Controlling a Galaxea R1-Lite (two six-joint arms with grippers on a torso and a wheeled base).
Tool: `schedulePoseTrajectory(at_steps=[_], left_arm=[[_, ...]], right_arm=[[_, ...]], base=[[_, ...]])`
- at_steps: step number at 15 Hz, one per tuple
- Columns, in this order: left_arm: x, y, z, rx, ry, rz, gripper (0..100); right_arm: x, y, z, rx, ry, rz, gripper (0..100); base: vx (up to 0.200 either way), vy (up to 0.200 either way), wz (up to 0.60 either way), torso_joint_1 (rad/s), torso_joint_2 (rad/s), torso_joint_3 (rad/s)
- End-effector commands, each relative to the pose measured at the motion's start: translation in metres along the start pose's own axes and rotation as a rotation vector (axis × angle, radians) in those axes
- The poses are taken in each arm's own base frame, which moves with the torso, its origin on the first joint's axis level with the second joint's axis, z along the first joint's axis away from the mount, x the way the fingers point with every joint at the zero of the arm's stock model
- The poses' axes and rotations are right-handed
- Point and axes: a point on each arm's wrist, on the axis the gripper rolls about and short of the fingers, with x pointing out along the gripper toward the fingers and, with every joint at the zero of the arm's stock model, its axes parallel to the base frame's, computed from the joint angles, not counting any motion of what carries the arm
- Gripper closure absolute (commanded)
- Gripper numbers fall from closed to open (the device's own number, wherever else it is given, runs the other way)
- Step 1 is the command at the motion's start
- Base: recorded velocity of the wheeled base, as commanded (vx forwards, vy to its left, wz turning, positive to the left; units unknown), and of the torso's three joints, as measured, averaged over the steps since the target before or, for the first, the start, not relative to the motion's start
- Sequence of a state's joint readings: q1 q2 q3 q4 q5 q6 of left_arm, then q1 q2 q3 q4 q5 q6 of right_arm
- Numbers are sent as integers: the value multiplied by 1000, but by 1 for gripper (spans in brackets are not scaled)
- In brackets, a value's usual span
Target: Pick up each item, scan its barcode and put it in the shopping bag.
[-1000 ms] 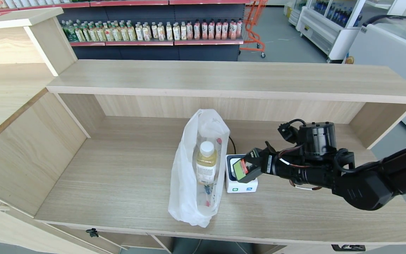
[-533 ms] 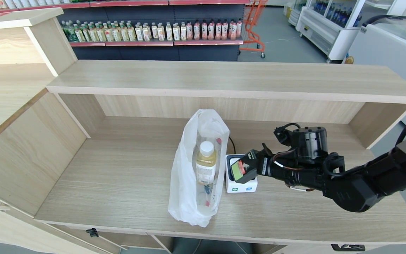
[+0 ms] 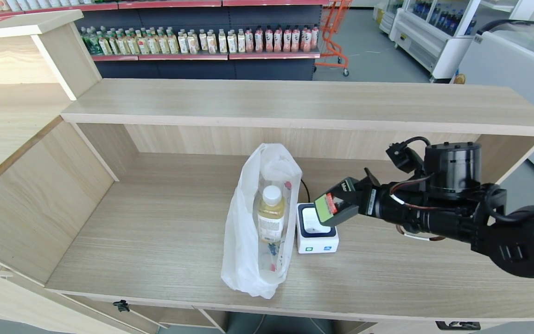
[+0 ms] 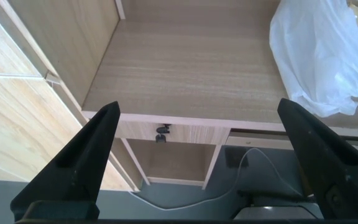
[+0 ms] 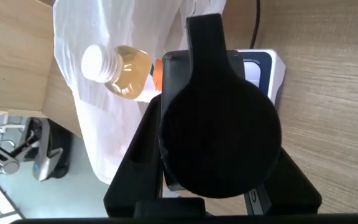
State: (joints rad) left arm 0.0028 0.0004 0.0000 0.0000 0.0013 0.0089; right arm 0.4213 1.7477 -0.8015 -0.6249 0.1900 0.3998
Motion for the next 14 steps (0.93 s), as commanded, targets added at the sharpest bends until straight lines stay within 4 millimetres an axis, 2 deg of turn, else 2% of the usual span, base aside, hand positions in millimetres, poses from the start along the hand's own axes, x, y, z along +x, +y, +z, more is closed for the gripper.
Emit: schedulePoseTrajectory(at_steps=[1,2,9,12,14], left_arm=[[0,0,0,0,0,1,0],[0,0,0,0,0,1,0],[0,0,0,-3,0,1,0],[0,0,0,-3,0,1,0],[0,0,0,-4,0,1,0]], right_arm=[[-27,7,10,-38,-53,13,100],[-33,4,3,-96,-35,0,100],[-30,2,1,-94,-24,-9,100],[-27,1,0,-93,-20,-11,100],[-21,0,3,-93,-26,-13,100]], base=[[0,0,0,0,0,0],[0,0,0,0,0,0],[0,0,0,0,0,0],[0,200,0,5,2,7],[0,0,0,0,0,0]])
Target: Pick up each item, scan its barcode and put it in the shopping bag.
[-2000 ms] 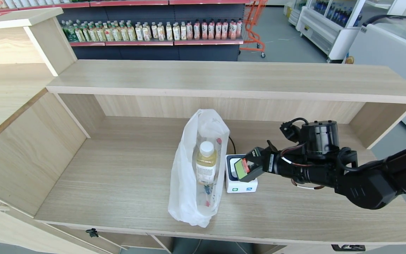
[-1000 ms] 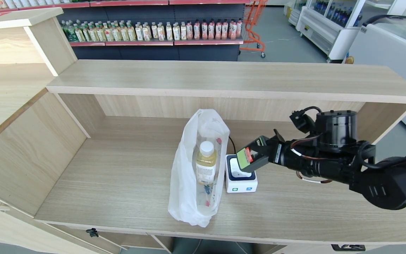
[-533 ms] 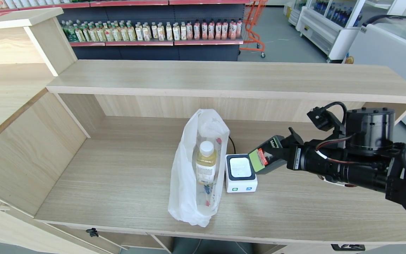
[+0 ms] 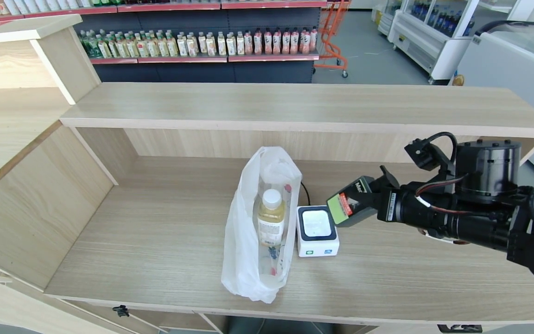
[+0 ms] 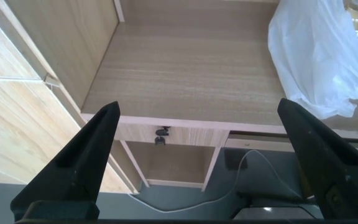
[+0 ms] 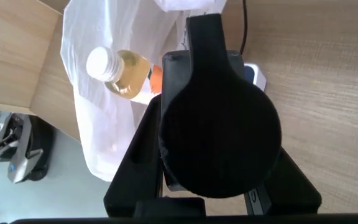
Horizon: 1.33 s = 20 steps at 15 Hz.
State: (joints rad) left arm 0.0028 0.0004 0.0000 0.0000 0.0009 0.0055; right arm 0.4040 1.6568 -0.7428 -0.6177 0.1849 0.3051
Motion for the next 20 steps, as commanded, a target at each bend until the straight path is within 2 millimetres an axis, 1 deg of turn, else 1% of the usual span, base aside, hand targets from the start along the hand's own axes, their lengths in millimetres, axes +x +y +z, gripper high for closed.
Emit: schedulePoseTrajectory(at_steps=[1,3,6,8,10,11,13,14,15,17,20], left_arm=[[0,0,0,-1,0,-1,0],[0,0,0,-1,0,1,0],[0,0,0,-1,0,1,0],[0,0,0,-1,0,1,0],[0,0,0,-1,0,1,0],[0,0,0,-1,0,1,0],[0,0,0,-1,0,-1,0],[0,0,0,-1,0,1,0],[0,0,0,-1,0,1,0],[0,0,0,-1,0,1,0],[0,0,0,-1,0,1,0]], right_arm=[[10,-2,3,1,1,-2,100],[24,-6,7,3,-4,-9,100],[52,-10,9,-27,0,-13,100],[79,-14,9,-79,-16,-77,100],[99,-13,10,-105,-18,-63,100],[114,-14,8,-136,-18,-56,100],[137,-9,6,-162,-24,-35,100],[144,-7,5,-174,-23,-28,100],[153,-2,-1,-205,-8,-12,100],[165,0,-13,-283,29,-1,100],[174,4,-26,-331,57,11,100]], base=[[0,0,0,0,0,0],[0,0,0,0,0,0],[0,0,0,0,0,0],[0,0,0,0,0,0],[0,0,0,0,0,0],[0,0,0,0,0,0],[0,0,0,0,0,0],[0,0,0,0,0,0],[0,0,0,0,0,0],[0,0,0,0,0,0],[0,0,0,0,0,0]])
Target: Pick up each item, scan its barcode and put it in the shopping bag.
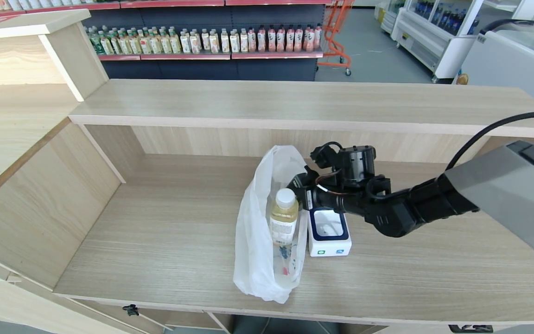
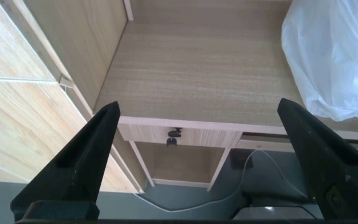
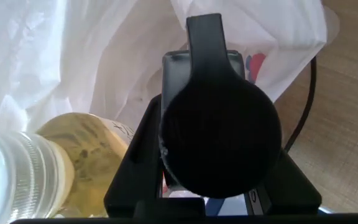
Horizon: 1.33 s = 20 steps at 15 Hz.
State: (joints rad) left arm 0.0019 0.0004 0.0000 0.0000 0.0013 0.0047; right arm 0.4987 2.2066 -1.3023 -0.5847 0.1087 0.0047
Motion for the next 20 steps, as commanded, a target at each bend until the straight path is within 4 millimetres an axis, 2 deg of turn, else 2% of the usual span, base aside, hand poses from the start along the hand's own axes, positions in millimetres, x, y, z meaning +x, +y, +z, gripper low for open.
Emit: schedulePoseTrajectory(at_steps=[1,4,5,7,10,13,16,18,20], left_arm=[[0,0,0,0,0,0,0],[0,0,0,0,0,0,0],[0,0,0,0,0,1,0],[0,0,0,0,0,1,0],[0,0,0,0,0,1,0],[0,0,0,0,0,1,0],[0,0,0,0,0,1,0],[0,0,0,0,0,1,0],[0,0,0,0,0,1,0]], right_arm=[[11,1,-12,-13,27,6,100],[20,3,-9,-18,7,13,100],[20,3,-9,-18,6,13,0],[21,3,-10,-12,7,16,0],[-2,5,11,76,-29,61,0],[-48,-5,30,187,-55,84,0],[-86,-23,31,210,-57,75,0],[-106,-26,34,217,-69,55,0],[-156,-21,35,240,-85,49,0]], base=[[0,0,0,0,0,0],[0,0,0,0,0,0],[0,0,0,0,0,0],[0,0,0,0,0,0],[0,0,0,0,0,0],[0,0,0,0,0,0],[0,0,0,0,0,0],[0,0,0,0,0,0],[0,0,0,0,0,0]])
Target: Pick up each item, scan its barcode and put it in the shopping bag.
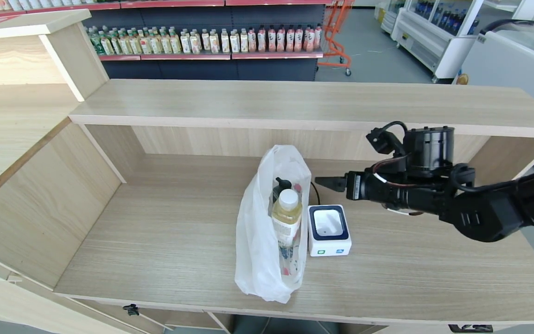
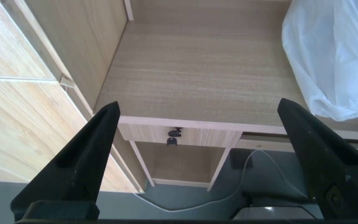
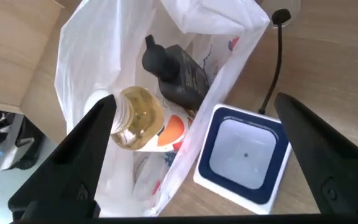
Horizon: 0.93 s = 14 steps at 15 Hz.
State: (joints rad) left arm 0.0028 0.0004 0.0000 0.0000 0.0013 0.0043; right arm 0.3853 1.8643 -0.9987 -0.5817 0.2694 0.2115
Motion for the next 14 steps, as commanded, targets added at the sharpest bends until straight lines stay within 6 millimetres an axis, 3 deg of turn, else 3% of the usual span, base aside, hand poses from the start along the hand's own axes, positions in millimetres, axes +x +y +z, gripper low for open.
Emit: schedulePoseTrajectory(at_steps=[1,2,5,6,9,11,12,14], left_arm=[[0,0,0,0,0,1,0],[0,0,0,0,0,-1,0],[0,0,0,0,0,1,0],[0,0,0,0,0,-1,0],[0,0,0,0,0,-1,0],[0,0,0,0,0,1,0],[0,0,0,0,0,1,0],[0,0,0,-1,0,1,0]], right_arm=[[-70,12,8,11,-47,-15,0],[-107,18,3,16,-47,-33,0],[-185,33,-32,2,-77,-173,0],[-213,34,-51,-7,-68,-274,0],[-292,37,-136,-60,-104,-566,0],[-309,37,-172,-70,-167,-740,0],[-312,34,-200,-84,-195,-851,0],[-319,38,-208,-112,-268,-835,0]], base=[[0,0,0,0,0,0],[0,0,0,0,0,0],[0,0,0,0,0,0],[0,0,0,0,0,0],[0,0,0,0,0,0],[0,0,0,0,0,0],[0,0,0,0,0,0],[0,0,0,0,0,0]])
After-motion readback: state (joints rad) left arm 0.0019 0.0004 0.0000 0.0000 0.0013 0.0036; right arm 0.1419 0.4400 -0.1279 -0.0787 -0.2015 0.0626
